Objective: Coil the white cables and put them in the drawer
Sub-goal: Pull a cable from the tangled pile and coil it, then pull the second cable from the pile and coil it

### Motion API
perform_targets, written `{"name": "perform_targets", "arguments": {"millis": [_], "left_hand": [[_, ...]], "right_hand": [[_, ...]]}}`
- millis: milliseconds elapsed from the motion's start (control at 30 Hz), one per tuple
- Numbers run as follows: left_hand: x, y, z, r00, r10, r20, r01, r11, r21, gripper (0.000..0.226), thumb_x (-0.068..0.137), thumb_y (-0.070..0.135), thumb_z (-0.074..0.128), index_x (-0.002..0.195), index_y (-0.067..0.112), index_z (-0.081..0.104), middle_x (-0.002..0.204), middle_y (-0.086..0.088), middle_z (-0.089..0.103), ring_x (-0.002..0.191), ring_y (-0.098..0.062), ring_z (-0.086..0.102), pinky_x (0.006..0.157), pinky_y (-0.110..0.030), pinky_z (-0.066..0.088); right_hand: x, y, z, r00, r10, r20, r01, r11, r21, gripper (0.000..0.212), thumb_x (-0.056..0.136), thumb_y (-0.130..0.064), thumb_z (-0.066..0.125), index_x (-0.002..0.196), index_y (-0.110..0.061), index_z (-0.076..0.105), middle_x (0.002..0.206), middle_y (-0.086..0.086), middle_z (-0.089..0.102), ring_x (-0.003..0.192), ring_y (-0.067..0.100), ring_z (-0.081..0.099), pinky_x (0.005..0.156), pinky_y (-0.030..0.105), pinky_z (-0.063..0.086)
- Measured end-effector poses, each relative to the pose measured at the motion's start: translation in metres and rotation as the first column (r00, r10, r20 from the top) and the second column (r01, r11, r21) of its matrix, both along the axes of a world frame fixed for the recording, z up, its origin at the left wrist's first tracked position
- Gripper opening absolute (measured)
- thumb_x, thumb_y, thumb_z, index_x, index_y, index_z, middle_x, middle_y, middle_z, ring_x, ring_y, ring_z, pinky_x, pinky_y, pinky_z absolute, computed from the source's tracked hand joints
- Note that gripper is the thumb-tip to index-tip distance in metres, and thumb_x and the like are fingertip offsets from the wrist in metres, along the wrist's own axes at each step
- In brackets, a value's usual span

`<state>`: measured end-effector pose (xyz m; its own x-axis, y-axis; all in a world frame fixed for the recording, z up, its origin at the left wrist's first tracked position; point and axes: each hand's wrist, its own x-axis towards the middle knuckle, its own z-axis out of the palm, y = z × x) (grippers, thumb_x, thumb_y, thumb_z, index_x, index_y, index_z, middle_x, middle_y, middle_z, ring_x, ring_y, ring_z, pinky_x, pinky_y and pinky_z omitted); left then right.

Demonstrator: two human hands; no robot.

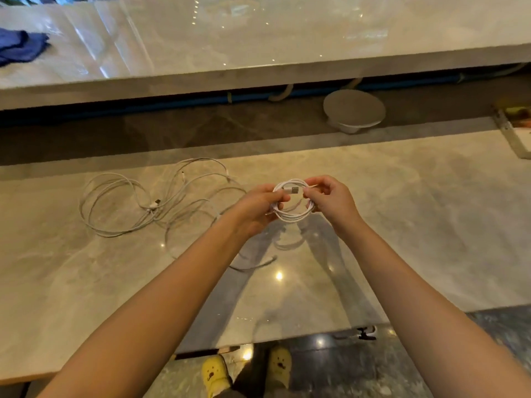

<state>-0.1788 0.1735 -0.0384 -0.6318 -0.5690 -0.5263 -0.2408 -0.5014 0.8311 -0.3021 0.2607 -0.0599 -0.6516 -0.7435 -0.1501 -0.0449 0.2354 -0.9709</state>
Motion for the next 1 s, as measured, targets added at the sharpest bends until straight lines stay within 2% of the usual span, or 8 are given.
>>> {"name": "perform_targets", "arguments": {"millis": [133,233,400,633,733,800,933,1000], "left_hand": [[-0.036,0.022,-0.023,0.991,-0.030,0.128,0.038,0.997,-0.063,0.013,0.093,0.004,0.052,0.087,0.010,0.062,0.075,-0.008,0.056,0.067,-0.016,0.051,0.063,-0.025,0.043],[-0.058,0.035,-0.048,0.960,-0.035,0.276,0.110,0.959,-0.263,0.017,0.084,0.008,0.063,0.101,0.009,0.064,0.092,-0.011,0.065,0.079,-0.023,0.060,0.072,-0.031,0.050],[-0.062,0.048,-0.071,0.883,-0.070,0.464,0.382,0.682,-0.624,0.015,0.080,0.014,0.067,0.095,0.011,0.066,0.088,-0.004,0.066,0.083,-0.020,0.062,0.072,-0.029,0.047],[-0.050,0.032,-0.068,0.851,-0.119,0.512,0.507,0.444,-0.739,0.039,0.088,0.028,0.062,0.122,0.010,0.059,0.117,-0.012,0.057,0.109,-0.027,0.054,0.090,-0.032,0.041],[-0.021,0.018,-0.040,0.855,-0.068,0.515,0.516,0.220,-0.828,0.042,0.088,0.030,0.061,0.126,0.015,0.054,0.124,-0.007,0.053,0.117,-0.023,0.046,0.096,-0.030,0.036],[0.009,0.001,-0.027,0.757,-0.034,0.653,0.653,0.092,-0.752,0.046,0.085,0.039,0.062,0.126,0.019,0.053,0.123,-0.003,0.054,0.116,-0.021,0.046,0.095,-0.032,0.037],[0.051,-0.023,-0.021,0.409,-0.116,0.905,0.913,0.065,-0.403,0.039,0.087,0.044,0.058,0.118,0.021,0.060,0.109,0.002,0.064,0.093,-0.014,0.055,0.080,-0.028,0.046],[0.058,-0.025,-0.021,0.440,-0.173,0.881,0.898,0.086,-0.432,0.028,0.092,0.035,0.053,0.115,0.022,0.063,0.106,0.002,0.067,0.087,-0.012,0.056,0.075,-0.025,0.044]], "right_hand": [[-0.023,0.030,-0.019,0.986,-0.132,-0.106,0.138,0.989,0.049,0.009,0.083,-0.005,0.064,0.091,-0.008,0.065,0.071,-0.001,0.061,0.058,0.010,0.056,0.056,0.018,0.046],[-0.035,0.046,-0.036,0.958,-0.193,-0.211,0.222,0.967,0.125,0.008,0.082,-0.007,0.063,0.087,-0.013,0.065,0.080,0.001,0.064,0.070,0.011,0.058,0.064,0.021,0.047],[-0.048,0.062,-0.063,0.915,-0.123,-0.385,0.246,0.924,0.291,0.009,0.079,-0.012,0.064,0.087,-0.013,0.068,0.093,0.009,0.066,0.083,0.018,0.058,0.069,0.023,0.038],[-0.049,0.062,-0.069,0.880,-0.012,-0.475,0.200,0.916,0.347,0.013,0.083,-0.013,0.063,0.094,-0.009,0.067,0.095,0.008,0.061,0.084,0.016,0.054,0.070,0.020,0.033],[-0.047,0.056,-0.061,0.855,0.025,-0.518,0.174,0.927,0.332,0.023,0.085,-0.015,0.062,0.107,-0.009,0.064,0.102,0.008,0.060,0.091,0.016,0.052,0.074,0.018,0.033],[-0.041,0.048,-0.053,0.794,0.105,-0.599,0.110,0.944,0.312,0.026,0.085,-0.017,0.061,0.111,-0.012,0.063,0.108,0.006,0.062,0.103,0.021,0.051,0.083,0.025,0.037],[-0.014,0.017,-0.035,0.654,0.392,-0.647,-0.271,0.920,0.283,0.030,0.084,-0.018,0.062,0.114,-0.015,0.065,0.115,0.004,0.065,0.111,0.024,0.049,0.094,0.033,0.034],[0.007,0.000,-0.031,0.532,0.571,-0.626,-0.471,0.813,0.342,0.030,0.087,-0.022,0.061,0.116,-0.017,0.064,0.117,0.003,0.065,0.112,0.021,0.049,0.097,0.034,0.034]]}}
